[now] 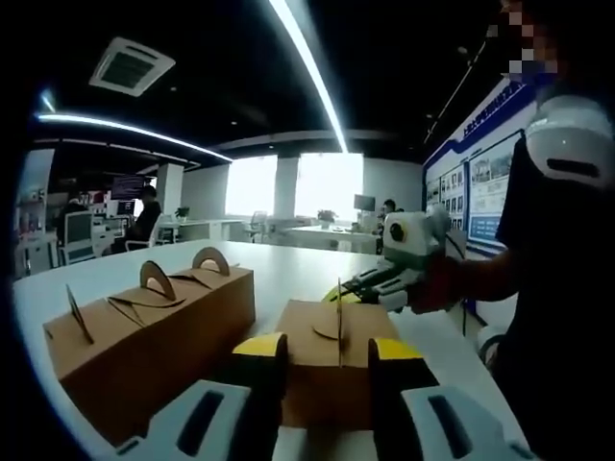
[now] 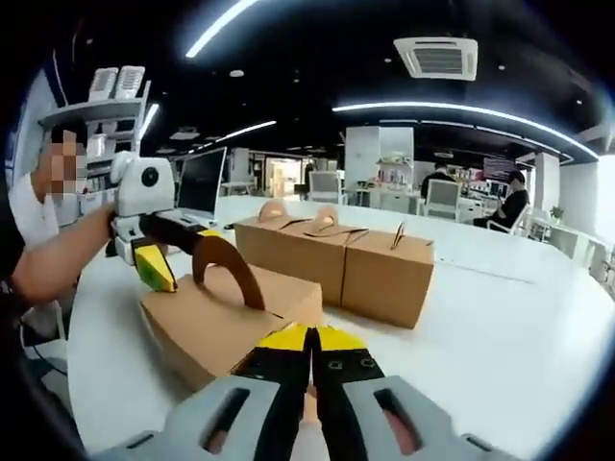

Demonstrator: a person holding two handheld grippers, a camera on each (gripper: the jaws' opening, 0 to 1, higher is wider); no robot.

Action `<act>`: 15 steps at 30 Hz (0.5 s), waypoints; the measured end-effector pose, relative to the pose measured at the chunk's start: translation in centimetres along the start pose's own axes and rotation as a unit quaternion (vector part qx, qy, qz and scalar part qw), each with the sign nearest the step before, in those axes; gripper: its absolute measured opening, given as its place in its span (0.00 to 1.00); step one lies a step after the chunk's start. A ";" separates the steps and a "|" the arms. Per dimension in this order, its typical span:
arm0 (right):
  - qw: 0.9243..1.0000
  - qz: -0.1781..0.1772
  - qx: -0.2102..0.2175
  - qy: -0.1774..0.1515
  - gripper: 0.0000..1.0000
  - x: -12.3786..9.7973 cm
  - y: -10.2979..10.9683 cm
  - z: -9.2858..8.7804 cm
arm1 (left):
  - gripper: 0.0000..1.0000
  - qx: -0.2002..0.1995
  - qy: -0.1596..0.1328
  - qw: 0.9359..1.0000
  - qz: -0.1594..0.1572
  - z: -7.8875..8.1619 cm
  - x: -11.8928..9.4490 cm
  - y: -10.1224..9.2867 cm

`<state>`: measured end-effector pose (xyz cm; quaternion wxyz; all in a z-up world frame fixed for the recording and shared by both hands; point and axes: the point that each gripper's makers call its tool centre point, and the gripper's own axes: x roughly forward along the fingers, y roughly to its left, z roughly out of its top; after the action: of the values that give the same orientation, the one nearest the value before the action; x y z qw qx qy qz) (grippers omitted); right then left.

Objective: Pick up one paper box from the group, open the paper box, and remove the item inside

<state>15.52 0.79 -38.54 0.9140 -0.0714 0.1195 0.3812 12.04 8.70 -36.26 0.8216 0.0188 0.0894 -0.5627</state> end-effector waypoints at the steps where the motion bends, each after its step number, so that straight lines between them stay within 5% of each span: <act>1: 1.000 0.003 0.003 0.003 0.03 0.0 0.0 -0.2 | 0.35 0.000 0.001 1.000 0.000 0.0 0.0 0.1; 15: 0.999 0.015 0.039 0.005 0.03 -0.2 0.0 -1.0 | 0.35 -0.002 0.000 1.000 0.004 -0.1 -0.1 0.5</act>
<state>15.19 0.44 -39.44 0.9094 -0.0360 0.1399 0.3900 12.45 9.01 -36.42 0.8237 0.0179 0.0908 -0.5594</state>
